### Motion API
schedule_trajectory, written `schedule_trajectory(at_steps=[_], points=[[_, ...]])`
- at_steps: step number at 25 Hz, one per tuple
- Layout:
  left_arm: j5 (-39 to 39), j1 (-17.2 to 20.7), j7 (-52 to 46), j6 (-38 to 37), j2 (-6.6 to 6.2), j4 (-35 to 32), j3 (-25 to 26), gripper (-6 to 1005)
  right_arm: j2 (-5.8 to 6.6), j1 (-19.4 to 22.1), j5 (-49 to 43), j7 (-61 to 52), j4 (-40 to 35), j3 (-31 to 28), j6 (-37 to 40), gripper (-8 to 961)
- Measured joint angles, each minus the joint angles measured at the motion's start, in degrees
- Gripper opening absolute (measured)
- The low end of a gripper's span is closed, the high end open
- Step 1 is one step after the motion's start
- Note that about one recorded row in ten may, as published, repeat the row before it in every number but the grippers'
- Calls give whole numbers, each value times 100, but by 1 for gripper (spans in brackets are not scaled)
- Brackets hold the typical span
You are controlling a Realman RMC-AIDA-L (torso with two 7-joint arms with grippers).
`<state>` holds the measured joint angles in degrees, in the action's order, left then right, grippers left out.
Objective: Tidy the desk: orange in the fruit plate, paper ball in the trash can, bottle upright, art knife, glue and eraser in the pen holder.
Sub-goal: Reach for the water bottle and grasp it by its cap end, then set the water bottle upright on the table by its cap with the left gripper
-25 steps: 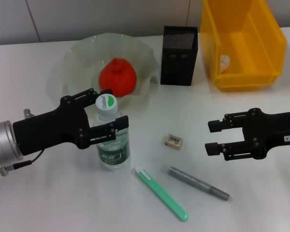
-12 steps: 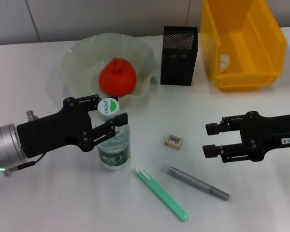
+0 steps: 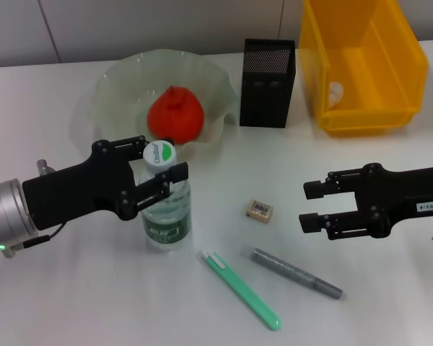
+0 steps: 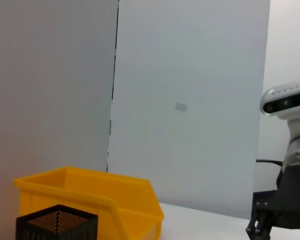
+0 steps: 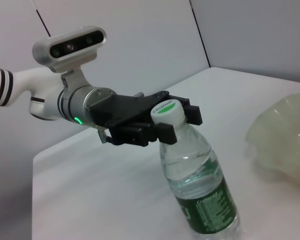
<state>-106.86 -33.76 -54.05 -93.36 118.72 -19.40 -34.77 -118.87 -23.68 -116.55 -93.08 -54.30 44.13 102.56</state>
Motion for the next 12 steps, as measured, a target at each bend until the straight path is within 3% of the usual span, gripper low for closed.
schedule_trajectory(at_steps=[7, 12], points=[[17, -7, -413, -27, -16, -308, 0, 433, 5, -44, -2, 61, 99, -1, -13, 667], [20, 46, -1002, -89, -38, -913, -14, 434, 4, -43, 8, 62, 112, -1, -34, 667]])
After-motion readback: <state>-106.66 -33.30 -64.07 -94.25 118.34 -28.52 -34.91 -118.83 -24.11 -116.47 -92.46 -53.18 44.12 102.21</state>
